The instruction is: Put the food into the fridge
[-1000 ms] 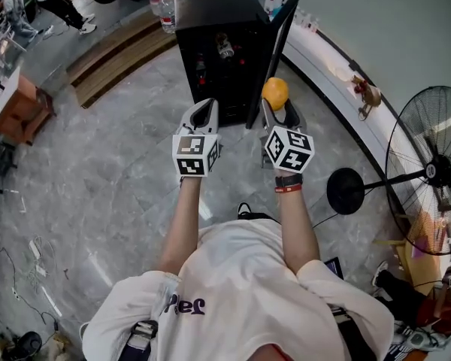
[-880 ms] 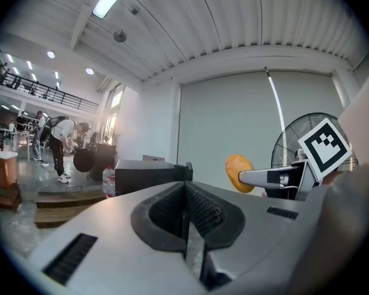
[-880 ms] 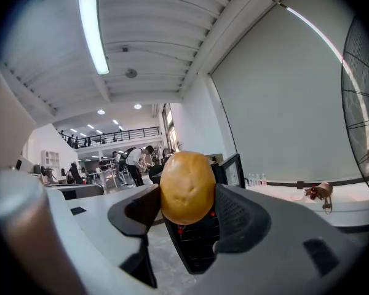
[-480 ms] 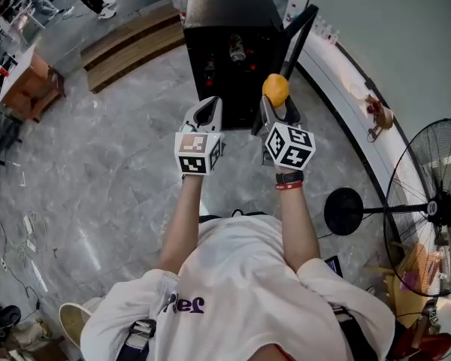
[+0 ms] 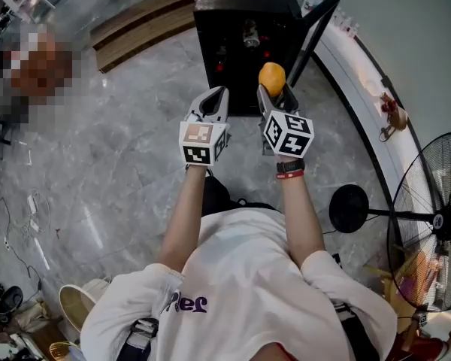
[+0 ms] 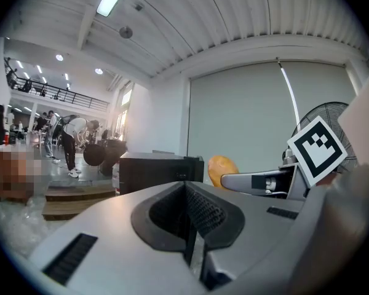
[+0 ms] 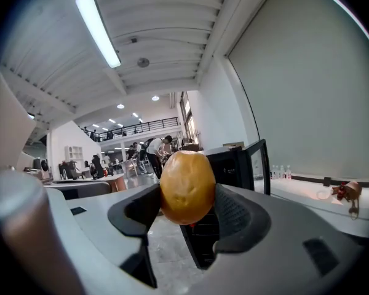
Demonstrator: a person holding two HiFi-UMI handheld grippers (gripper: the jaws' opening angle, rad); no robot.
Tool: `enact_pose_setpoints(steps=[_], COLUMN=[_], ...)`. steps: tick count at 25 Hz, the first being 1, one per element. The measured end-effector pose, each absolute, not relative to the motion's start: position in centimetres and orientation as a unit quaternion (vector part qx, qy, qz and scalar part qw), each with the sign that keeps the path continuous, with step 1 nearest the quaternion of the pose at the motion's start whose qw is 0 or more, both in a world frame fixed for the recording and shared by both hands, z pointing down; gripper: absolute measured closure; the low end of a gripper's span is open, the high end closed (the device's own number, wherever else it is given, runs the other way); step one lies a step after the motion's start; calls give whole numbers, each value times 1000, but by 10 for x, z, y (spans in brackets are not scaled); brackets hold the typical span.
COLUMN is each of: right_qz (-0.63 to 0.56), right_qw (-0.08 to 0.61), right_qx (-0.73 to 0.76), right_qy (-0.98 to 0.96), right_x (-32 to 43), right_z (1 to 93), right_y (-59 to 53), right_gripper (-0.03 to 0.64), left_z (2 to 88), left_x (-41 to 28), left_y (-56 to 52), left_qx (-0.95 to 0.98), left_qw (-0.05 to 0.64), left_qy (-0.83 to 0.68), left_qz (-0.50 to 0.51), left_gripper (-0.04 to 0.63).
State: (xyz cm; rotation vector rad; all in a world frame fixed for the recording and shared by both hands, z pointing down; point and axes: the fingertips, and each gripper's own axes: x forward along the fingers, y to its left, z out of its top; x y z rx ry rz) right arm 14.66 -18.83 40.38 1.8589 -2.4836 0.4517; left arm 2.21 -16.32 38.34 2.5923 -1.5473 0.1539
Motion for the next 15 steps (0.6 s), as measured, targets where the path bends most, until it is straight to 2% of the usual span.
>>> enact_pose_setpoints(steps=[11, 15], right_qz=[186, 213], right_qw=[49, 46], right_qx=[585, 571], right_qy=[-788, -791], right_x=[97, 82], right_z=[464, 484], right_y=[-257, -284], right_gripper=[327, 327], left_z=[413, 427], left_x=[-25, -38], left_y=[-243, -272], left_qx=[860, 858], left_qw=[44, 28], left_qy=[-506, -510], left_qz=[48, 57], left_gripper=[578, 578])
